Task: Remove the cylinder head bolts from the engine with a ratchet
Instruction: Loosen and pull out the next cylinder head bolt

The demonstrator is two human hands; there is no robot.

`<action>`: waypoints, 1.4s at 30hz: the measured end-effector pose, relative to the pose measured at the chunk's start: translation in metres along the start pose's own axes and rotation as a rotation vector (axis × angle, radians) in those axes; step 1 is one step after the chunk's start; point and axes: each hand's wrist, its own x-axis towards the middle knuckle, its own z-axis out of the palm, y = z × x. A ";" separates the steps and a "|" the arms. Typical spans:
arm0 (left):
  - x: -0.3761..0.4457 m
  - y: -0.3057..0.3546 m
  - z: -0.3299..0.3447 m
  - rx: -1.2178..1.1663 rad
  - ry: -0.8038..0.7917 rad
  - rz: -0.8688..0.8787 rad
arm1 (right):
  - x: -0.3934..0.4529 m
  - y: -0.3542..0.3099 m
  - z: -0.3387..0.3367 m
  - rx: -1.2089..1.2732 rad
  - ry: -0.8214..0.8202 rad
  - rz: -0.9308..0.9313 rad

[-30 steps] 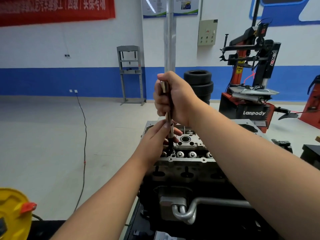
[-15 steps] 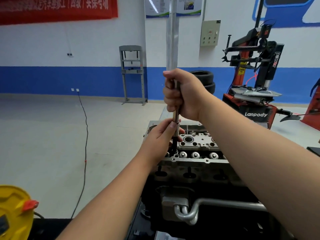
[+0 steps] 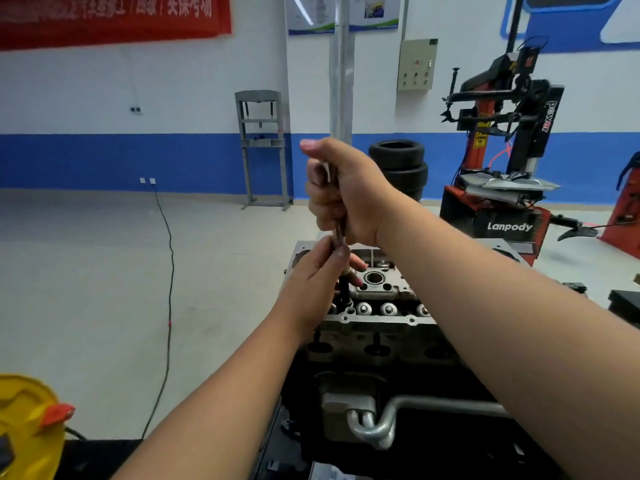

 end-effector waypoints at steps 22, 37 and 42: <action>0.001 -0.003 0.001 0.039 0.078 0.033 | -0.007 0.004 0.003 -0.054 0.419 -0.150; -0.002 0.001 0.001 -0.011 0.032 -0.014 | -0.001 0.007 -0.007 0.071 0.070 -0.054; -0.001 0.002 0.001 -0.030 0.036 -0.034 | 0.002 0.013 -0.006 0.085 0.246 -0.174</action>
